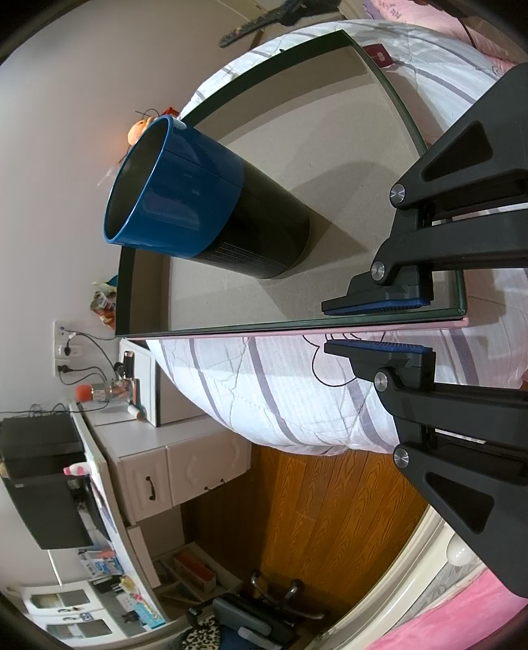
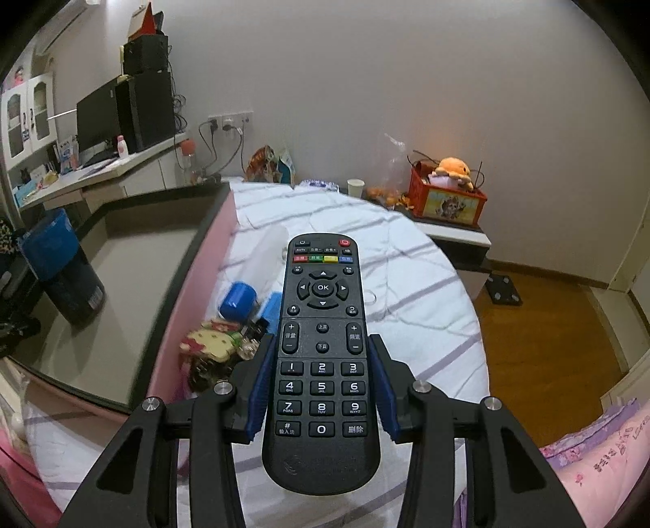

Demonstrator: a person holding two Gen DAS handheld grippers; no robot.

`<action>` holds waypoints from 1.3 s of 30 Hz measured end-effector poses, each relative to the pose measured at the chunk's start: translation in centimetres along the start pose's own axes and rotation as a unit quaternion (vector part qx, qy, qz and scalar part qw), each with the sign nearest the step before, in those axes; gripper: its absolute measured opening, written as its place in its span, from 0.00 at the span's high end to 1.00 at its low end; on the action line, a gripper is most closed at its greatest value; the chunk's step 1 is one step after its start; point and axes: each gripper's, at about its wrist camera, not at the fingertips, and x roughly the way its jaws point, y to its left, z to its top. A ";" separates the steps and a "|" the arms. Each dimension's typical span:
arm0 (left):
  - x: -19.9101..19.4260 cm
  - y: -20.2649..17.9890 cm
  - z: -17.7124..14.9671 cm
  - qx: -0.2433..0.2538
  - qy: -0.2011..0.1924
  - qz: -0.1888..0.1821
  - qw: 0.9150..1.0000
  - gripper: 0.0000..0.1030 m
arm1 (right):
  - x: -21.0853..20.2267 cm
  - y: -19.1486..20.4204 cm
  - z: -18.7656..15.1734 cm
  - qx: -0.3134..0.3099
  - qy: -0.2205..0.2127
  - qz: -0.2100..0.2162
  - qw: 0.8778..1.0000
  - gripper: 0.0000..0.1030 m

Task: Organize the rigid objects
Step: 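Carry the remote into the tray beside the tumbler and release it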

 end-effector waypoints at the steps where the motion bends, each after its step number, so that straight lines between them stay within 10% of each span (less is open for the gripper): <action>1: 0.0 0.0 0.0 0.000 0.000 0.000 1.000 0.88 | -0.3 0.2 0.3 -0.002 -0.006 -0.001 1.000 0.57; 13: 0.0 -0.1 0.1 0.001 0.001 0.000 1.000 0.88 | -2.2 6.9 3.7 -0.054 -0.053 0.055 0.996 0.57; 39: 0.0 0.1 0.3 0.007 0.004 -0.006 1.000 0.89 | 5.3 16.0 1.1 -0.129 0.059 0.112 0.984 0.56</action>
